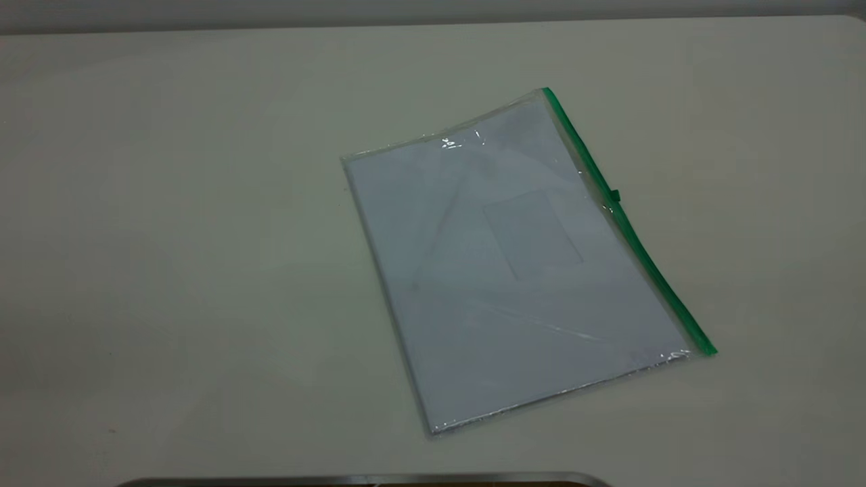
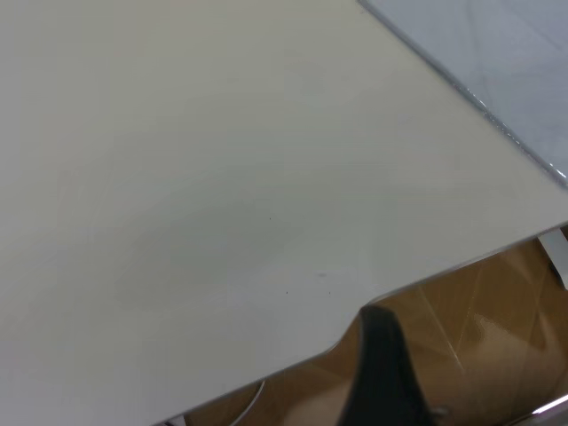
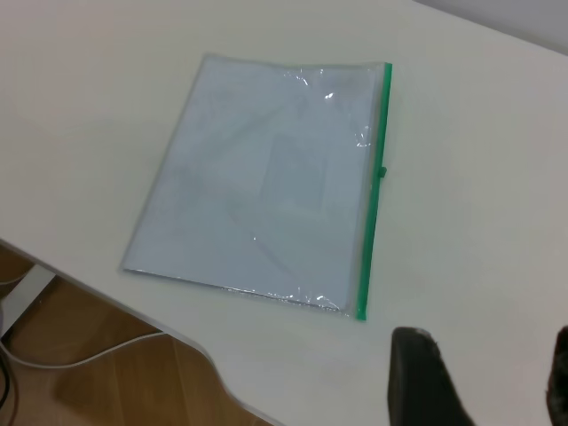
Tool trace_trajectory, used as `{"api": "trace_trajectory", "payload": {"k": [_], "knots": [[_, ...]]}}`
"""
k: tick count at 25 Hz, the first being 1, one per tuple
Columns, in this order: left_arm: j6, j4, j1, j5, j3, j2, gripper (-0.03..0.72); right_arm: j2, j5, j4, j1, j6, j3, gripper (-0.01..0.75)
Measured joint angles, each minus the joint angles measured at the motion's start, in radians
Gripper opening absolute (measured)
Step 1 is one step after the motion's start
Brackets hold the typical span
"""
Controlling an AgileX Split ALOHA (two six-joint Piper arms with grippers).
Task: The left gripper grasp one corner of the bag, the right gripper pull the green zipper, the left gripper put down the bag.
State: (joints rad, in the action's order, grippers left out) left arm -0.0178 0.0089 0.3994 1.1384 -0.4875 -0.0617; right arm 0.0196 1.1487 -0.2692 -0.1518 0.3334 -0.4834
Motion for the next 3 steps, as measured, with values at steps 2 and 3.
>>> {"api": "trace_trajectory", "payload": {"k": [2,3], "knots": [[0.000,0.000,0.000,0.000,0.000,0.000,0.586,0.000,0.000,0.000,0.000,0.000,0.000,0.382],[0.000,0.000,0.000,0.000,0.000,0.000,0.586,0.000,0.000,0.000,0.000,0.000,0.000,0.380]]}}
